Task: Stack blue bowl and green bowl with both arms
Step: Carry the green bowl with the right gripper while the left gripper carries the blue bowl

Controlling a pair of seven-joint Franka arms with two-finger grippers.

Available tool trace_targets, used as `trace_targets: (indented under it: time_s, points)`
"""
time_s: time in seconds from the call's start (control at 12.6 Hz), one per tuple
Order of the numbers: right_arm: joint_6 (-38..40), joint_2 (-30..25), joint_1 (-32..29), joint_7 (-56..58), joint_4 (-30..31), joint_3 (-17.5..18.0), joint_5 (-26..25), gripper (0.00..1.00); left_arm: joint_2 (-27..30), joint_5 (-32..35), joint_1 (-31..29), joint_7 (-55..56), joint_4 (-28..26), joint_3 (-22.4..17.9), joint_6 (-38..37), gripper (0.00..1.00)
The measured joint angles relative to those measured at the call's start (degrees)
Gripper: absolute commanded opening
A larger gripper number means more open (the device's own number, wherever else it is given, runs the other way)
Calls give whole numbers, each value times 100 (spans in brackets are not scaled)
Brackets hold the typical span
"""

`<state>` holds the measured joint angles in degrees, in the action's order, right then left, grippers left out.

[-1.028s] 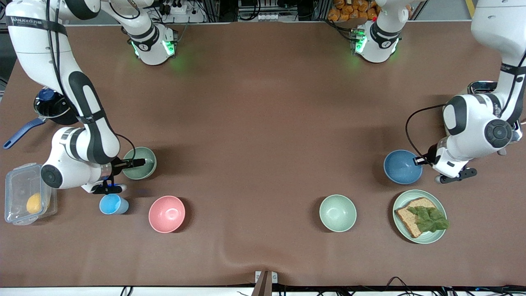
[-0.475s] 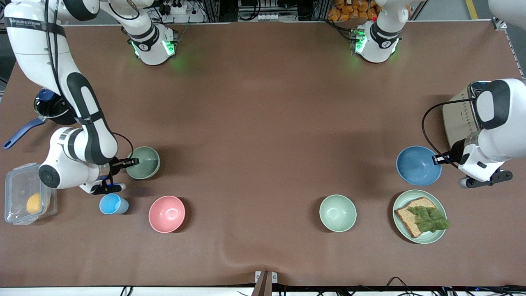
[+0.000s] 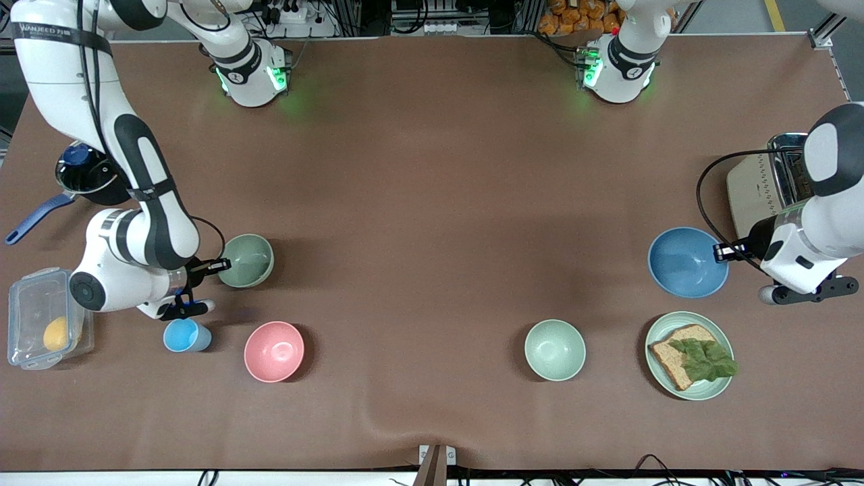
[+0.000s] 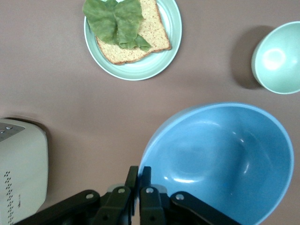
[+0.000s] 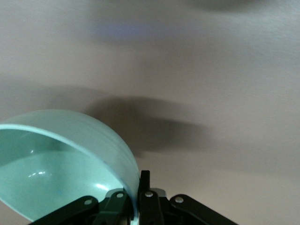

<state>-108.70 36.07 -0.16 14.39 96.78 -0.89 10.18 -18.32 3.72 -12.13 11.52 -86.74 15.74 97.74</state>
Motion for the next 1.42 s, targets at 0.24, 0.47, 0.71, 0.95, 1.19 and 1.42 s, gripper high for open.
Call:
trace_targets:
  time_s: [0.24,0.47,0.71,0.95,1.19,1.42]
  points:
    - [190,-177,555,-1076,-134,32,457,0,67,-63,0,16,137,48,-139,0]
    - [110,-194,1255,-2308,-329,42,1114,0,117,-156,0,17,146,114,-171,0]
    - [-369,-119,1713,-3334,-443,42,1604,0,194,-387,6,211,161,209,-350,0]
    - [-1085,64,2196,-4069,-450,46,2081,0,301,-512,-3,610,170,342,-416,0]
    - [-1907,344,2761,-4737,-453,49,2210,0,303,-730,8,1170,149,522,-489,0]
    - [-2163,521,3036,-5083,-460,46,2220,18,244,-741,103,1819,100,766,-496,0]
